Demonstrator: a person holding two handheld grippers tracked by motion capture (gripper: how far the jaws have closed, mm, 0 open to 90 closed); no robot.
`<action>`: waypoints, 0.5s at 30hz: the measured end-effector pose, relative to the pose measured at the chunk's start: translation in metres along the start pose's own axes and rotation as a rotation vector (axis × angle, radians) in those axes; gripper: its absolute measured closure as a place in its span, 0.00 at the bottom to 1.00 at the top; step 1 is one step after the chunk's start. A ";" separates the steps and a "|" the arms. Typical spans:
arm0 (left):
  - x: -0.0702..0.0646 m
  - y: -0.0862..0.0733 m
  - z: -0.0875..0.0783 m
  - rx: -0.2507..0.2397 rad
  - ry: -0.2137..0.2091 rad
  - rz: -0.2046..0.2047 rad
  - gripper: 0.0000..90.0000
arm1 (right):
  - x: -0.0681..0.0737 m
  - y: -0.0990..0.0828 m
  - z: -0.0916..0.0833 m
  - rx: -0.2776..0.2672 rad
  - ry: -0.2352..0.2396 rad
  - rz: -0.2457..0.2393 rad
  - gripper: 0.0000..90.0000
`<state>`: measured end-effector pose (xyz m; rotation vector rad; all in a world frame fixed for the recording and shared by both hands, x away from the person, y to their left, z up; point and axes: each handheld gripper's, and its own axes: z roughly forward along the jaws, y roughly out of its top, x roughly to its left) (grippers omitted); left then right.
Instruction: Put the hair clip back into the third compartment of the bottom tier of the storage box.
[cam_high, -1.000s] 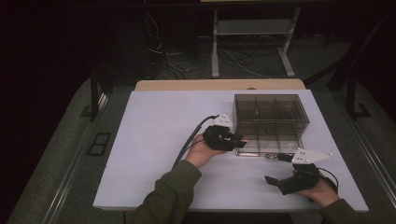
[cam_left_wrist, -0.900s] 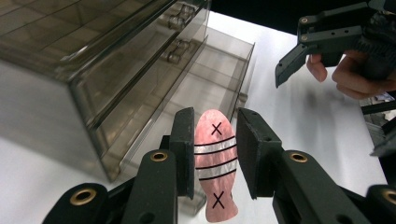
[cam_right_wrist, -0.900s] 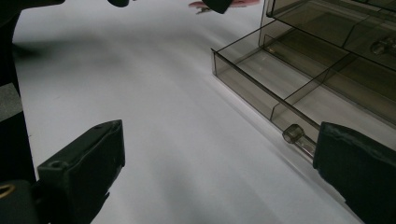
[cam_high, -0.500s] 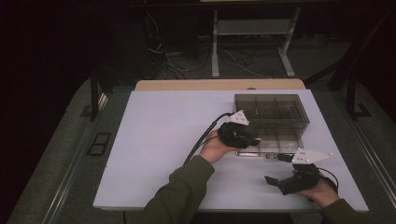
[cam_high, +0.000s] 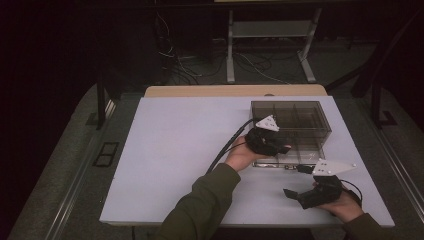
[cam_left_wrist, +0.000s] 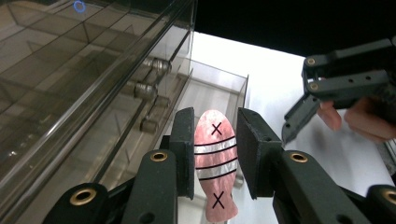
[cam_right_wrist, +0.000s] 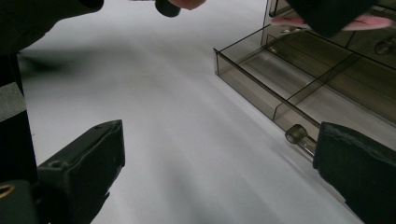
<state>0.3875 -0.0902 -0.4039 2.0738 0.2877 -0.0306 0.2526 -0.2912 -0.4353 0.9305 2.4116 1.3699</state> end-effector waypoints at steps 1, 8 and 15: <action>0.000 0.001 0.003 0.003 0.000 0.005 0.75 | 0.000 0.000 0.000 0.000 0.000 0.000 0.02; -0.001 0.010 0.021 0.014 -0.011 0.020 0.75 | 0.000 0.000 0.000 -0.004 0.000 -0.003 0.02; -0.002 0.017 0.039 0.030 -0.027 0.035 0.75 | 0.000 0.000 0.000 -0.003 0.003 -0.001 0.02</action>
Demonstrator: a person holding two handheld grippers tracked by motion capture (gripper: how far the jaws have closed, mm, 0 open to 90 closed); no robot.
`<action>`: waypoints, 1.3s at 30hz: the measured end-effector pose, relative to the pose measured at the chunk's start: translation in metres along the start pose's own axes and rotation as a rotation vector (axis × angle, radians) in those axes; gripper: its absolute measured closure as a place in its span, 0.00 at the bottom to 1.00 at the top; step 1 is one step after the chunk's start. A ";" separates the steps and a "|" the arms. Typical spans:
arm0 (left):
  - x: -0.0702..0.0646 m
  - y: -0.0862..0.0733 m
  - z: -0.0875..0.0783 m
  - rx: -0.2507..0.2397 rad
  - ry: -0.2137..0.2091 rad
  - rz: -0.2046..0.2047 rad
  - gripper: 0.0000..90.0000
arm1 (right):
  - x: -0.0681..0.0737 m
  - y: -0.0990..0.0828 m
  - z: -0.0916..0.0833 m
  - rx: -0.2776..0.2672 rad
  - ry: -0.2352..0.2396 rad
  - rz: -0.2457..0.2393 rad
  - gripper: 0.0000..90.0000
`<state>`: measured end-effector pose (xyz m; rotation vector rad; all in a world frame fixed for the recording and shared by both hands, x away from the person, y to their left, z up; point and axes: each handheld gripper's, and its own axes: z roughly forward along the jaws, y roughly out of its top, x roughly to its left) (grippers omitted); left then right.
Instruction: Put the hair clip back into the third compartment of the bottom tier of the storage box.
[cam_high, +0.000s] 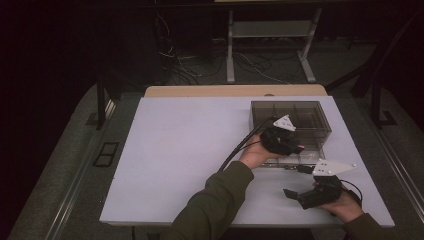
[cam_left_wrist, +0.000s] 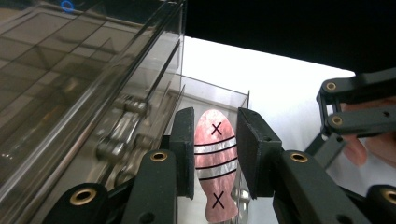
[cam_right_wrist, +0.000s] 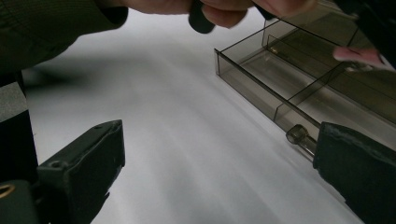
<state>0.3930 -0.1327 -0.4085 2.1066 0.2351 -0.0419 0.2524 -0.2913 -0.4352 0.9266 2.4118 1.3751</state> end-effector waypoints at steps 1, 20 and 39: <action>0.000 0.001 0.002 -0.002 -0.002 -0.004 0.75 | 0.000 0.000 0.000 0.000 0.001 -0.001 0.02; -0.001 0.016 0.040 -0.013 -0.033 -0.005 0.75 | 0.000 0.000 0.000 -0.001 0.003 -0.003 0.02; -0.005 0.022 0.043 0.001 -0.042 -0.006 0.68 | 0.001 0.001 -0.001 0.000 0.008 -0.004 0.02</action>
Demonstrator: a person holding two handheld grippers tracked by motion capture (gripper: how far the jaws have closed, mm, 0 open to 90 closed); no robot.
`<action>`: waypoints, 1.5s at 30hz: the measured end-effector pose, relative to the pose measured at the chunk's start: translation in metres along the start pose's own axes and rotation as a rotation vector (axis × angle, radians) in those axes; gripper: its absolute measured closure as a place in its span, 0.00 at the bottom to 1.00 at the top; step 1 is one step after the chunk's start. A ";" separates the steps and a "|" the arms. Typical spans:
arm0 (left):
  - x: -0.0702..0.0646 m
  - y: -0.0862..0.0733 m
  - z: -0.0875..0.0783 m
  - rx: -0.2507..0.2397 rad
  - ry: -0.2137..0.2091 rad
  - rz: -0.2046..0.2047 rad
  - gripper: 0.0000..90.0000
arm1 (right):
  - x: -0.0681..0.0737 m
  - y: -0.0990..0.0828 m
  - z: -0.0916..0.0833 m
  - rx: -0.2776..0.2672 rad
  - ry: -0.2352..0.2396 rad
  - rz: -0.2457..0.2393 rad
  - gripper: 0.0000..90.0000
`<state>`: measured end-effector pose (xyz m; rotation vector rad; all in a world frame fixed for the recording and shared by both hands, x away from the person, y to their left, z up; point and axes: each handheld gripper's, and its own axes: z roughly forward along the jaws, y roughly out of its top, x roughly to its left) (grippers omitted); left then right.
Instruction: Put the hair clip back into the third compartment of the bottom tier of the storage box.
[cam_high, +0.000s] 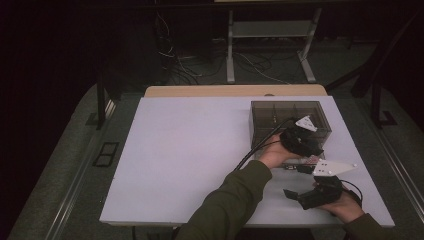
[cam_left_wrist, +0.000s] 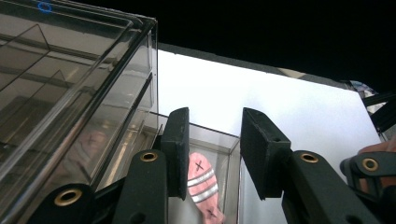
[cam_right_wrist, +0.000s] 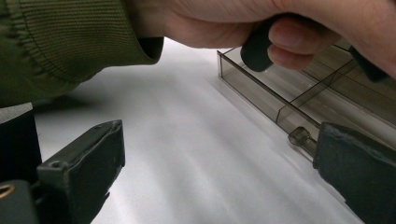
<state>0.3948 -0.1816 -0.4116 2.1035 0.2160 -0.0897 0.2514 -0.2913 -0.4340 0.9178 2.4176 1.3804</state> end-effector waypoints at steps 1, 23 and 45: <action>0.000 0.000 -0.001 0.000 0.000 0.000 0.68 | 0.000 0.000 0.000 0.000 0.000 0.000 0.02; -0.007 -0.007 -0.039 -0.025 0.033 -0.011 0.69 | 0.000 0.000 0.001 0.004 -0.001 -0.008 0.02; -0.010 -0.031 -0.080 -0.030 0.069 -0.038 0.64 | -0.003 0.000 0.002 0.011 -0.010 -0.007 0.02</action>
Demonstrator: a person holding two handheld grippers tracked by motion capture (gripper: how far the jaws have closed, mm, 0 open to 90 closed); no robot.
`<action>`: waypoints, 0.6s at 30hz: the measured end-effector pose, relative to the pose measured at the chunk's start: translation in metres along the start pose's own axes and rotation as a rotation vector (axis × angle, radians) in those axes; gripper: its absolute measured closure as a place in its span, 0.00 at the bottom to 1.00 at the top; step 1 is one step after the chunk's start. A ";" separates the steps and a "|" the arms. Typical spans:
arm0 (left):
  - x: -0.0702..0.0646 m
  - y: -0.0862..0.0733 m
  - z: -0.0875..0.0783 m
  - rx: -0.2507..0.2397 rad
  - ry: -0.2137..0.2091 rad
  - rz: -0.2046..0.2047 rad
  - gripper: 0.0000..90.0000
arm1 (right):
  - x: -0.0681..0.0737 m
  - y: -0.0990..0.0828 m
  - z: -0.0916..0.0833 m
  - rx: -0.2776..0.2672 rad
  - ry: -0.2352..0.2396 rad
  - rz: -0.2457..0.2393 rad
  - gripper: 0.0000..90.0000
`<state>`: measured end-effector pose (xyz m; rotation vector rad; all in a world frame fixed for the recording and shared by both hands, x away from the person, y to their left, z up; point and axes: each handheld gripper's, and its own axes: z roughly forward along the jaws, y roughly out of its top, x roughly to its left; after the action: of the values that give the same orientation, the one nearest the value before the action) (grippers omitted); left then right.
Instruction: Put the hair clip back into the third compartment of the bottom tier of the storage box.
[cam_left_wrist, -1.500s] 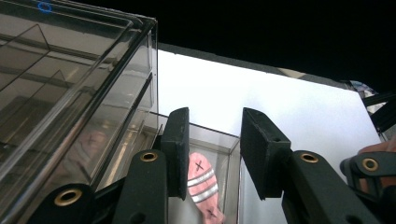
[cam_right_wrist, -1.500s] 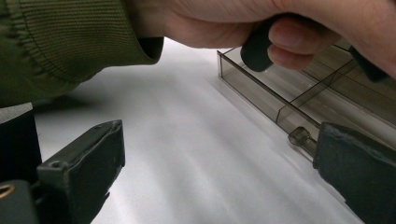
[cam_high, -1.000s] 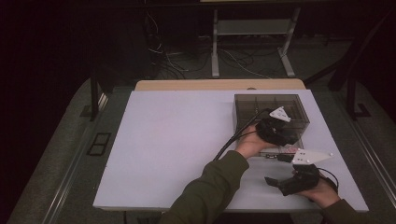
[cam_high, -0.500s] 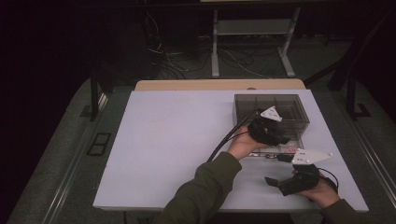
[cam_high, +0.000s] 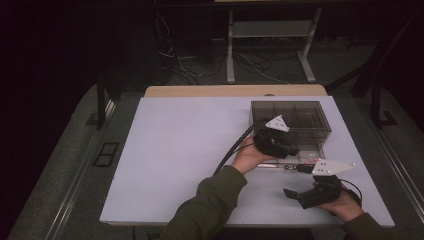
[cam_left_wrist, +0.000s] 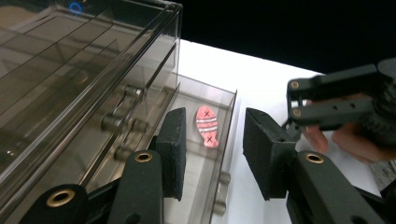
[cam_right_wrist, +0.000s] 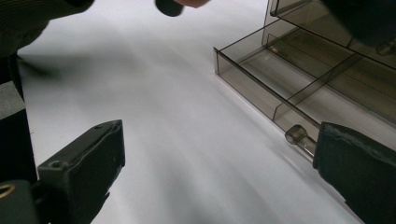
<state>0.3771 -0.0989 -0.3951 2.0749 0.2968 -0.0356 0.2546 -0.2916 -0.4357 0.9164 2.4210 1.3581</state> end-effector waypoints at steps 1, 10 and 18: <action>0.000 -0.001 -0.002 0.000 -0.003 -0.004 0.64 | 0.000 0.000 0.000 -0.002 0.000 -0.001 0.02; 0.001 -0.009 -0.023 -0.012 0.017 -0.013 0.59 | -0.003 0.001 0.003 -0.011 -0.007 0.010 0.02; -0.002 -0.015 -0.040 -0.023 0.045 -0.011 0.55 | -0.008 0.001 0.007 -0.010 -0.011 0.021 0.02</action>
<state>0.3681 -0.0574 -0.3873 2.0529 0.3351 0.0078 0.2646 -0.2913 -0.4394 0.9462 2.4013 1.3677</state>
